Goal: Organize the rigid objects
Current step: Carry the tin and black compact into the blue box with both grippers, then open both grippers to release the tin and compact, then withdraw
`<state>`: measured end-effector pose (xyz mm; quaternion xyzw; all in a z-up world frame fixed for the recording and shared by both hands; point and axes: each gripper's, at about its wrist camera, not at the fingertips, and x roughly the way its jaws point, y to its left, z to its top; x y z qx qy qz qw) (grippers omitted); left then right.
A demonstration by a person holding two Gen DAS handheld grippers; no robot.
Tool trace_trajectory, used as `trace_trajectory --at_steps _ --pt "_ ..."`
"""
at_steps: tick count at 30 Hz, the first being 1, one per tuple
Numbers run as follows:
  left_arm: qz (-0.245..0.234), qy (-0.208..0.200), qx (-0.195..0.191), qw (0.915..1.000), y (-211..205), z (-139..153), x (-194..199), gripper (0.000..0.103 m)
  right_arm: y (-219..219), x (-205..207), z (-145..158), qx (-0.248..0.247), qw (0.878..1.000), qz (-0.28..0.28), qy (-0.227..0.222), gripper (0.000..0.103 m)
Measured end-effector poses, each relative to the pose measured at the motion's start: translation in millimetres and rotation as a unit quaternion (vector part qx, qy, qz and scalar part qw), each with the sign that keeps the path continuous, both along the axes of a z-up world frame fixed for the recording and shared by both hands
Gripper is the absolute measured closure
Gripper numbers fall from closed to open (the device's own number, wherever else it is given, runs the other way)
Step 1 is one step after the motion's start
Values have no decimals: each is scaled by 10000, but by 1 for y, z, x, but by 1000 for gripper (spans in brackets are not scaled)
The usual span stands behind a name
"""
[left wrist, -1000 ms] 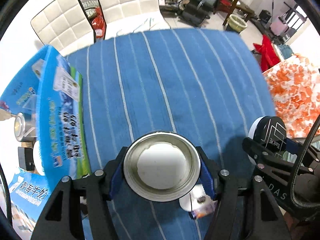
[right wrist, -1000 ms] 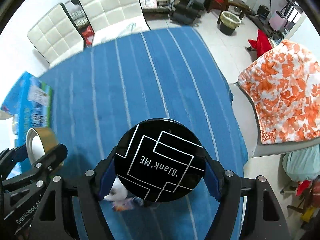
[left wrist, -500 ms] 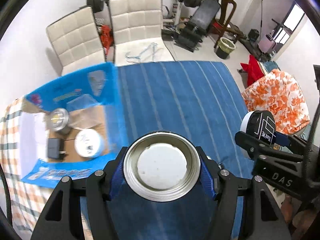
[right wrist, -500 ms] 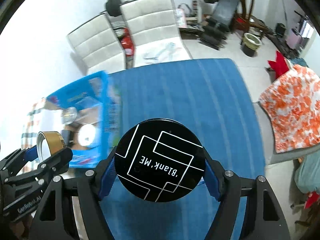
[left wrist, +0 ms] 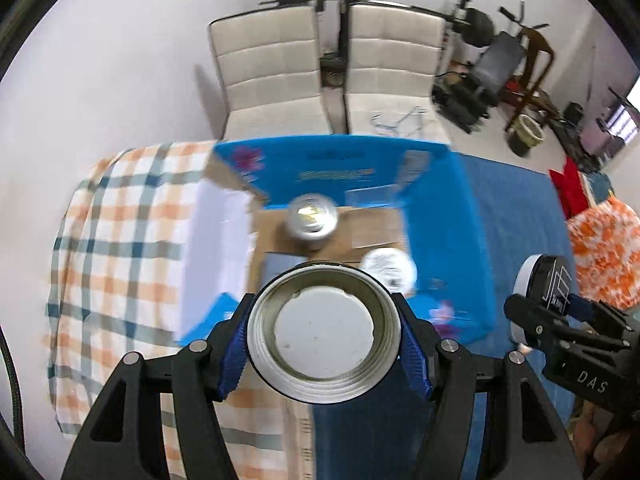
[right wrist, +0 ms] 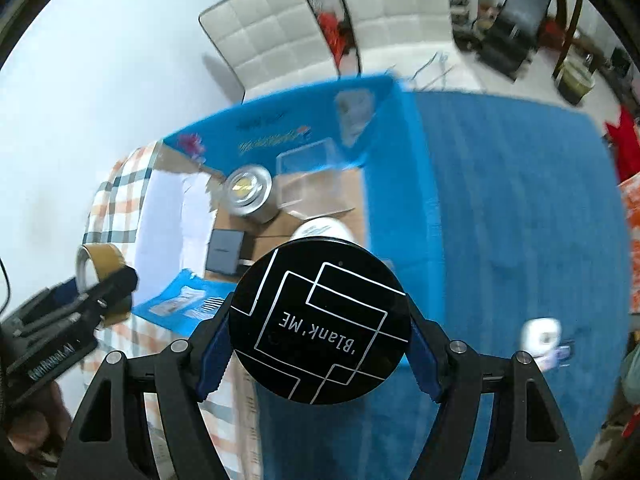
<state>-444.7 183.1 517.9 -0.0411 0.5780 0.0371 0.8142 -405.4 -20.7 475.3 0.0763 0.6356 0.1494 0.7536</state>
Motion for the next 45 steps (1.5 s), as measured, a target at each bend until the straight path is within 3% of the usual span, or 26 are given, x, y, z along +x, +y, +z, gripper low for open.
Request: trace_trajectory --at_steps 7,11,16,30,34,40,42,45 --pt "204 491 -112 9985 54 -56 11 40 52 22 -69 383 9954 32 873 26" --pt "164 815 -183 9964 64 -91 15 41 72 27 -105 498 9900 -60 1316 26" --pt "69 1017 -265 9944 68 -115 15 40 84 34 -138 382 9858 -230 1619 26" --pt "-368 1384 -466 9886 65 -156 39 40 103 42 -161 -578 9865 -207 1516 25" --pt "-397 1570 -574 9851 66 -170 46 40 109 41 -164 -634 9843 -269 1623 25" --pt "-360 1603 -592 9846 65 -167 48 40 102 51 -166 -593 9831 -305 1705 24" --pt "-312 1613 -635 9844 65 -165 47 40 97 51 -165 -549 9831 -324 1714 17" --pt "-275 1638 -667 9839 69 -163 46 40 91 50 -163 -430 9833 -316 1740 15"
